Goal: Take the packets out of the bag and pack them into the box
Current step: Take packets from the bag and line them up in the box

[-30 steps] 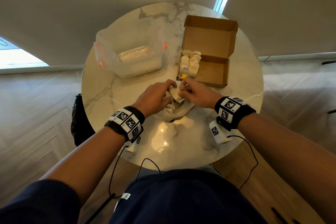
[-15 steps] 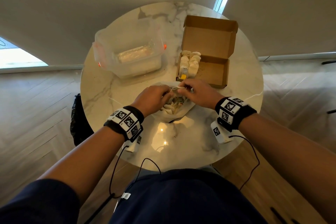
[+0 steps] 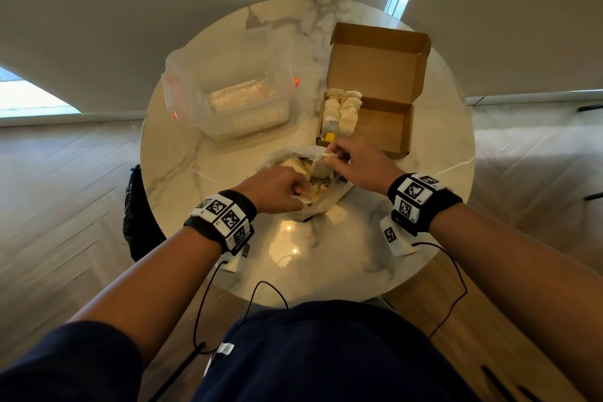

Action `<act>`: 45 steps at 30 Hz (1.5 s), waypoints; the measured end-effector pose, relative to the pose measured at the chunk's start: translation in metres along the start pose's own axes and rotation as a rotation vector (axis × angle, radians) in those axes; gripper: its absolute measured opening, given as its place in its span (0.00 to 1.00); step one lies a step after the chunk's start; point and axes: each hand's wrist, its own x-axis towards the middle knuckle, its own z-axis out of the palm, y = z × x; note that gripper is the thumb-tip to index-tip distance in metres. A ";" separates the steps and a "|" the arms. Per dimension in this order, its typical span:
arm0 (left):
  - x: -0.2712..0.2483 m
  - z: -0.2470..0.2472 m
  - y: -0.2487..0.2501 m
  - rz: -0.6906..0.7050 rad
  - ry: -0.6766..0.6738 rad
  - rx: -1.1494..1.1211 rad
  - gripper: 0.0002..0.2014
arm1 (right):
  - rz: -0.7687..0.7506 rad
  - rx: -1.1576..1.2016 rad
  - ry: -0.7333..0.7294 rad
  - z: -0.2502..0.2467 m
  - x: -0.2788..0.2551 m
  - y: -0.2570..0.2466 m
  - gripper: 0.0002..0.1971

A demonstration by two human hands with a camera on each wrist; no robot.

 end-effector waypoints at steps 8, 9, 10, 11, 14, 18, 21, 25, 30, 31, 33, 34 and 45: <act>0.003 0.000 -0.009 0.012 0.066 0.024 0.09 | -0.003 -0.012 0.010 0.007 0.003 0.000 0.10; 0.003 -0.001 -0.009 0.015 0.067 0.014 0.09 | -0.002 -0.010 0.013 0.007 0.004 0.000 0.10; 0.002 -0.002 -0.009 0.019 0.073 0.001 0.10 | -0.001 -0.008 0.017 0.007 0.004 0.000 0.10; 0.002 -0.004 -0.009 0.029 0.084 -0.008 0.10 | -0.001 -0.006 0.022 0.006 0.004 0.000 0.10; 0.001 -0.008 -0.009 0.068 0.137 -0.031 0.11 | -0.008 -0.017 0.026 0.006 0.004 -0.001 0.10; -0.001 -0.018 -0.008 0.176 0.226 -0.078 0.11 | -0.024 -0.031 0.020 0.004 0.005 -0.003 0.11; 0.000 -0.024 -0.006 0.190 0.307 -0.103 0.10 | -0.037 -0.008 0.003 0.003 0.006 -0.007 0.10; 0.002 -0.027 -0.001 0.108 0.376 -0.211 0.11 | -0.036 0.029 -0.009 0.003 0.005 -0.013 0.10; 0.005 -0.028 0.001 0.120 0.367 -0.120 0.13 | -0.064 0.069 -0.020 0.001 0.001 -0.016 0.14; 0.005 -0.028 0.002 0.123 0.366 -0.093 0.12 | -0.059 0.075 -0.021 0.000 0.000 -0.016 0.14; 0.006 -0.029 0.005 0.118 0.385 -0.083 0.12 | -0.041 0.105 -0.030 -0.001 -0.001 -0.015 0.15; 0.007 -0.030 0.007 0.115 0.399 -0.086 0.12 | -0.029 0.119 -0.039 -0.002 -0.002 -0.014 0.16; 0.029 -0.059 0.036 0.194 0.465 -0.092 0.10 | -0.057 0.007 0.142 -0.019 -0.005 -0.004 0.06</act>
